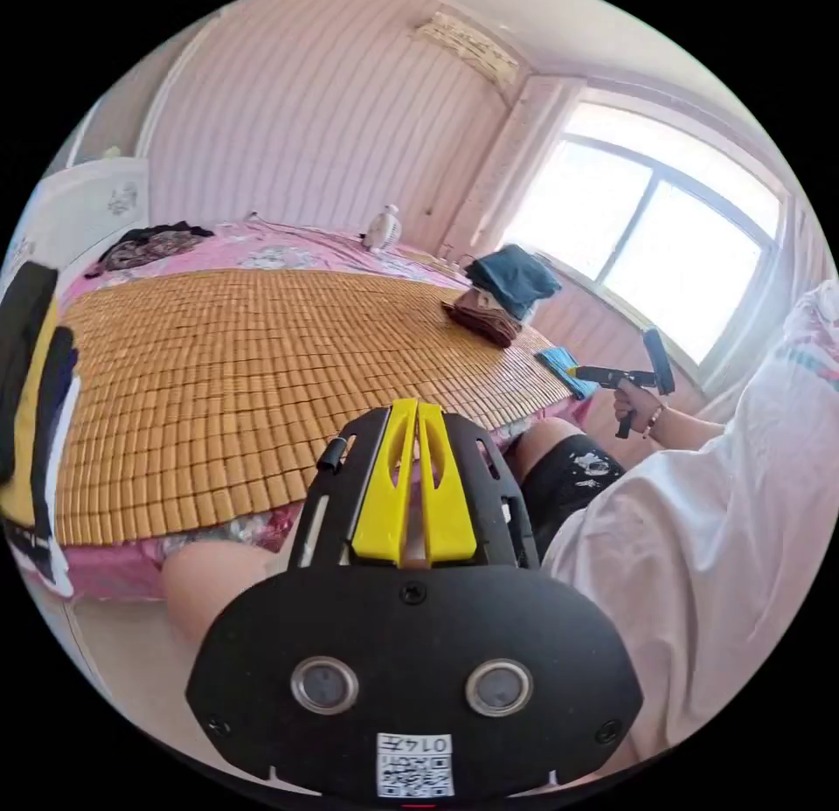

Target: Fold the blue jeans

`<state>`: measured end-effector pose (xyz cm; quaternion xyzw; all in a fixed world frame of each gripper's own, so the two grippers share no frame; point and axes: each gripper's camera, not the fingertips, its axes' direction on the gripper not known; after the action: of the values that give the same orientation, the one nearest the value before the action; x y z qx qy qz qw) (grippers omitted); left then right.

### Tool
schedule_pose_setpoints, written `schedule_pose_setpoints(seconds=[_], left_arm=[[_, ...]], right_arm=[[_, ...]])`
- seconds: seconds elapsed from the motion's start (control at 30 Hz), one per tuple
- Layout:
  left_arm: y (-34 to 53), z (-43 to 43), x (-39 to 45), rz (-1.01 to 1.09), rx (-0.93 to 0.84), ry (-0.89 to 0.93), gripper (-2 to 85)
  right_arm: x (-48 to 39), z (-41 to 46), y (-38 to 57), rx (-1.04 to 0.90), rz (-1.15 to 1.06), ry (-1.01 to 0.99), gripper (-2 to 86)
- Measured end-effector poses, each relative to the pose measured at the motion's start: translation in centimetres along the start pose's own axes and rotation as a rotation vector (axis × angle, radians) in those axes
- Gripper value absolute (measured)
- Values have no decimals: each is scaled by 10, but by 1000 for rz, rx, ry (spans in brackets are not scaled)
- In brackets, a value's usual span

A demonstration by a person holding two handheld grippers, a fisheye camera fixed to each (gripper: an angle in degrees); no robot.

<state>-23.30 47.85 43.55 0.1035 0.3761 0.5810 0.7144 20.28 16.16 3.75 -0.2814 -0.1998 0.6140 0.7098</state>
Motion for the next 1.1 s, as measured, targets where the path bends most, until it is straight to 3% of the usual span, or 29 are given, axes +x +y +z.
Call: schedule_pose_setpoints(seconds=[0.07, 0.13, 0.33, 0.47, 0.63, 0.8, 1.0, 1.1], left_arm=[[-23, 43, 27, 104, -51, 79, -10], [-45, 84, 56, 207, -87, 141, -10], [-107, 224, 147, 444, -214, 368, -6], [-142, 325, 208, 562, -255, 459, 13], [-179, 439, 270, 652, -249, 465, 16], [-218, 582, 331, 633, -341, 408, 82], [-251, 719, 388, 629, -408, 356, 119], [-258, 777, 415, 662, -443, 278, 131]], right_arm=[[52, -28, 46, 112, 210, 50, 13], [78, -36, 67, 96, 255, 99, 17], [133, -50, 98, 195, 313, 109, 28], [160, -39, 79, 169, 237, 116, 49], [207, -19, 36, 165, 214, 180, 80], [258, 8, 3, 116, 235, 315, 103], [317, 53, -22, -60, 187, 410, 101], [327, 52, -14, 47, 221, 374, 71]])
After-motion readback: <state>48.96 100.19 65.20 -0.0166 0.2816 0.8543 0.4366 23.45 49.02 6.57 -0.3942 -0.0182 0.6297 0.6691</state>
